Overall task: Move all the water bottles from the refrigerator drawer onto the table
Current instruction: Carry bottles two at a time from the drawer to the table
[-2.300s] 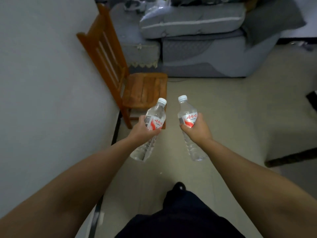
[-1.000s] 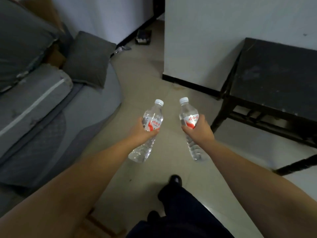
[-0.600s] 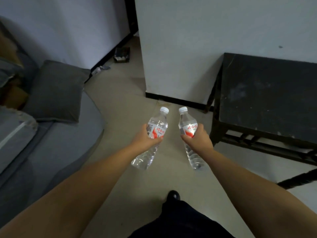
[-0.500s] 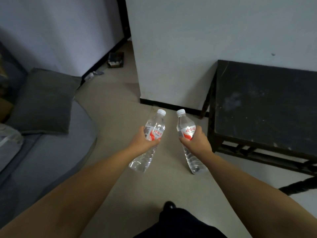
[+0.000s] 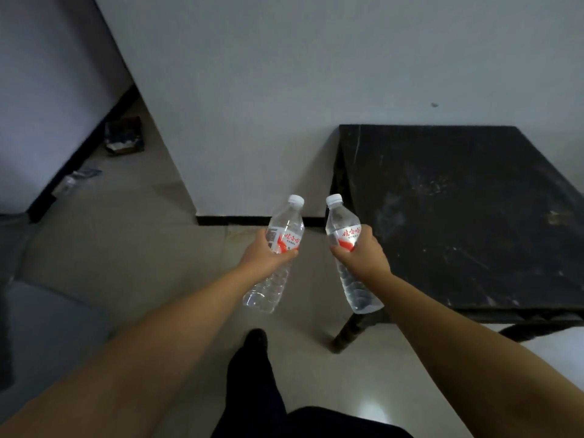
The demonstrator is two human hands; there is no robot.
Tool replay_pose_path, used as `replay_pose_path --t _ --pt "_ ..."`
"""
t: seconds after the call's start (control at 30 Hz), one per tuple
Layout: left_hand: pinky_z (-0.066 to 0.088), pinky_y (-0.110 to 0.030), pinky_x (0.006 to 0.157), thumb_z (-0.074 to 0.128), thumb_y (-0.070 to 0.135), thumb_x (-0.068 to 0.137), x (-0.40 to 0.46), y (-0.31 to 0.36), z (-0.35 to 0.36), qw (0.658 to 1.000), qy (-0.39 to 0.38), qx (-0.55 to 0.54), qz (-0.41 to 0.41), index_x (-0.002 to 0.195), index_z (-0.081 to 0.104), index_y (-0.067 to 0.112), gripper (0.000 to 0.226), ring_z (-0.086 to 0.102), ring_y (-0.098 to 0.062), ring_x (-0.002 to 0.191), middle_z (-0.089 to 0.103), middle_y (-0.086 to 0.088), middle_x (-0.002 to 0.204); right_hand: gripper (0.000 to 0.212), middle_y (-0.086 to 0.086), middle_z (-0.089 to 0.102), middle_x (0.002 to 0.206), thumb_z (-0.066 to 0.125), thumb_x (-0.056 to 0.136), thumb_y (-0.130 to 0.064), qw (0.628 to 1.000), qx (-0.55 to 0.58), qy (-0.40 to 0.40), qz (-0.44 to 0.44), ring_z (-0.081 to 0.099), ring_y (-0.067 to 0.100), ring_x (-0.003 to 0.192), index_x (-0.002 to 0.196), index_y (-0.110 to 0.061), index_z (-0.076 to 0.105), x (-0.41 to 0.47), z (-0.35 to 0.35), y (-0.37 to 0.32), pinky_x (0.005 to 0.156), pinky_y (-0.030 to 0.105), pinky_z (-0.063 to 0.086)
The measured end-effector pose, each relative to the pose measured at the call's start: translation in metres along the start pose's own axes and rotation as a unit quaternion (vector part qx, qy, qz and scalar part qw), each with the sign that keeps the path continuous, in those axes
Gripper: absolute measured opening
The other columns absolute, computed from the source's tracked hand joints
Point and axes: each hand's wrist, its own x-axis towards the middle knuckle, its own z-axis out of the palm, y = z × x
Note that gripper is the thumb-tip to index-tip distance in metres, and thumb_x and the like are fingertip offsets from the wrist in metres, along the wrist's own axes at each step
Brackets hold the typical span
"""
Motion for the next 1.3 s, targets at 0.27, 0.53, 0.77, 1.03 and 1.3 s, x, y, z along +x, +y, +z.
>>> replay_pose_path --t 0.27,0.53,0.77,1.03,1.3 --pt "0.051 -0.032 0.076 0.074 0.04 0.078 0.142 0.062 -0.033 0.991 -0.106 0.056 0.052 0.134 0.03 0.021 0.074 0.059 -0.02 0.098 0.054 -0.002 0.125 0.059 0.004 0.056 0.109 0.066 0.078 -0.046 0.991 0.036 0.105 0.073 0.062 0.022 0.089 0.121 -0.017 0.038 0.103 -0.002 -0.045 0.077 0.043 0.056" --pt "0.047 -0.03 0.077 0.073 0.035 0.08 0.243 0.125 -0.015 0.974 -0.179 0.091 0.101 0.132 0.033 0.018 0.067 0.055 -0.017 0.096 0.053 -0.001 0.119 0.06 0.0 0.055 0.11 0.067 0.079 -0.045 0.969 0.096 0.176 0.147 0.061 0.017 0.09 0.126 -0.024 0.035 0.165 -0.021 -0.046 0.078 0.039 0.057" --pt "0.045 -0.026 0.075 0.074 0.03 0.079 0.313 0.187 0.061 0.945 -0.265 0.123 0.145 0.131 0.032 0.017 0.067 0.053 -0.013 0.094 0.053 0.0 0.115 0.063 0.0 0.056 0.113 0.068 0.078 -0.045 0.942 0.142 0.224 0.204 0.062 0.018 0.092 0.127 -0.026 0.035 0.226 -0.066 -0.002 0.077 0.036 0.057" --pt "0.044 -0.032 0.084 0.074 0.032 0.079 0.39 0.288 0.15 0.929 -0.295 0.158 0.159 0.136 0.027 0.017 0.076 0.054 -0.022 0.111 0.051 -0.006 0.126 0.062 0.003 0.057 0.115 0.07 0.081 -0.041 0.92 0.163 0.274 0.228 0.061 0.018 0.096 0.13 -0.022 0.036 0.307 -0.153 0.034 0.076 0.032 0.053" --pt "0.043 -0.032 0.083 0.075 0.032 0.078 0.439 0.354 0.236 0.908 -0.339 0.176 0.17 0.135 0.026 0.016 0.076 0.054 -0.024 0.113 0.05 -0.007 0.128 0.063 0.003 0.057 0.118 0.071 0.083 -0.037 0.89 0.188 0.312 0.275 0.058 0.017 0.098 0.131 -0.021 0.033 0.354 -0.207 0.071 0.076 0.031 0.05"
